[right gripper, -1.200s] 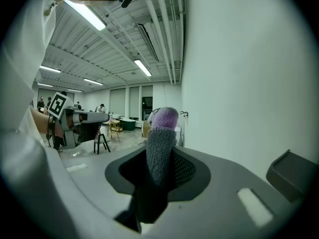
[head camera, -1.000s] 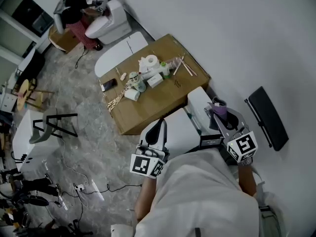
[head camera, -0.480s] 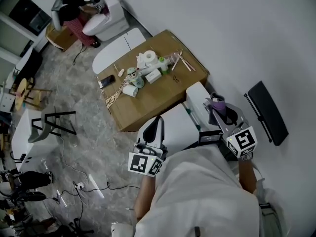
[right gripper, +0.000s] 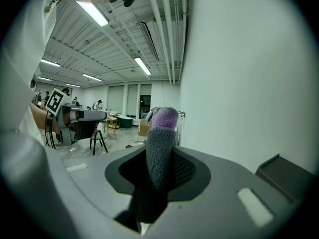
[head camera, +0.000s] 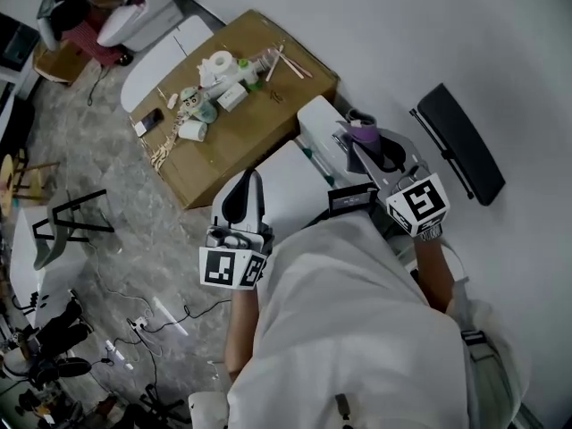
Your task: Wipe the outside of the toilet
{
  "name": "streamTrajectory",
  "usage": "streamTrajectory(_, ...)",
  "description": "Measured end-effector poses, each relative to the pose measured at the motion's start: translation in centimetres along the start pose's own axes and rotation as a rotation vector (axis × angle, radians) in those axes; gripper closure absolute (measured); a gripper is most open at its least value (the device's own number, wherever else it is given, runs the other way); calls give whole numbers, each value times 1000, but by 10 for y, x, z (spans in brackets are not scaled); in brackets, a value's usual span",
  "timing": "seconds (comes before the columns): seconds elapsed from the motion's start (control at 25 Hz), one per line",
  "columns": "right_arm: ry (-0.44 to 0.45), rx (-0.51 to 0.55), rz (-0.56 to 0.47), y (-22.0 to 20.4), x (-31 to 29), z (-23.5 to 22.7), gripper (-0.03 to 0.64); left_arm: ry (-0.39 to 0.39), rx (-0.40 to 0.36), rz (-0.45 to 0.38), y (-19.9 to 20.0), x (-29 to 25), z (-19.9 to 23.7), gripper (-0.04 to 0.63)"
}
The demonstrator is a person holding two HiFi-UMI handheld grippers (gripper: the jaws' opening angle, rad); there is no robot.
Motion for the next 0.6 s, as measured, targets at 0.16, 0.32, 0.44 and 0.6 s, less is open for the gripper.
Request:
streamTrajectory(0.16, -16, -9, 12, -9, 5, -6, 509, -26, 3, 21, -10, -7, -9, 591)
streamTrajectory(0.32, -31, -37, 17, -16, 7, -13, 508, -46, 5, 36, -15, -14, -12, 591)
streamTrajectory(0.44, -32, -65, -2, -18, 4, -21, 506, -50, -1, 40, -19, -21, -11, 591)
streamTrajectory(0.6, -35, -73, 24, -22, -7, -32, 506, -27, -17, 53, -19, -25, -6, 591)
Point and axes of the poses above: the fingertips, and each gripper's own axes: x backward along the fingers, z to its left, y out of its top, the point moved 2 cm from there along x, backward along the fingers, and after that the axes turned 1 degree about -x, right-handed, at the moved point
